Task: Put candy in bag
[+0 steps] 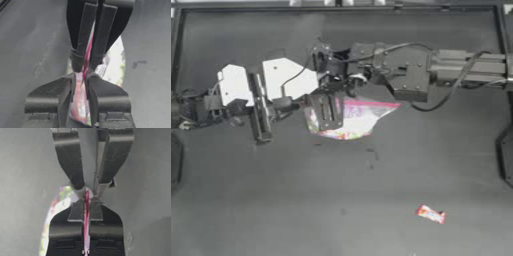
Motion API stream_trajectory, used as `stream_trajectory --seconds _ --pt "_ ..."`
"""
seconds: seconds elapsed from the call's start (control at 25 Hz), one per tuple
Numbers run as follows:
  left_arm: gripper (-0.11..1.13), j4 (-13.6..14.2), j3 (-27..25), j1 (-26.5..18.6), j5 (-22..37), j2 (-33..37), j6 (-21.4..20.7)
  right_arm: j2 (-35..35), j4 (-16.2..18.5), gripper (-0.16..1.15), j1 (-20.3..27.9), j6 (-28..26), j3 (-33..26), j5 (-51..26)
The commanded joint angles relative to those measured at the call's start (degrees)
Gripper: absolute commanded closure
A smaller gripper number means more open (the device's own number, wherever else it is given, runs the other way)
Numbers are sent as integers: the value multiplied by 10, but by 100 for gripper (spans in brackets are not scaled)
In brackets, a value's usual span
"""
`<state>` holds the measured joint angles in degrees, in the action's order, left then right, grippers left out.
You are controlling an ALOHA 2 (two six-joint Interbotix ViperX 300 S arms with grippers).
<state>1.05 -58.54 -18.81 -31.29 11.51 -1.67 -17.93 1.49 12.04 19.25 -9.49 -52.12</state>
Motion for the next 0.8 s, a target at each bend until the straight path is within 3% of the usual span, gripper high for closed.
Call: stream_trajectory --seconds 0.04,0.24,0.48,0.8 --pt "43 2 14 2 -2 8 0 33 -3 95 -2 0 -5 4" --pt "62 5 14 4 -2 8 0 33 -3 95 -2 0 -5 4" --pt "94 36 14 10 -1 11 0 31 -3 95 -2 0 -5 4" --pt "99 47 11 12 0 16 0 31 -3 95 -2 -1 -3 0"
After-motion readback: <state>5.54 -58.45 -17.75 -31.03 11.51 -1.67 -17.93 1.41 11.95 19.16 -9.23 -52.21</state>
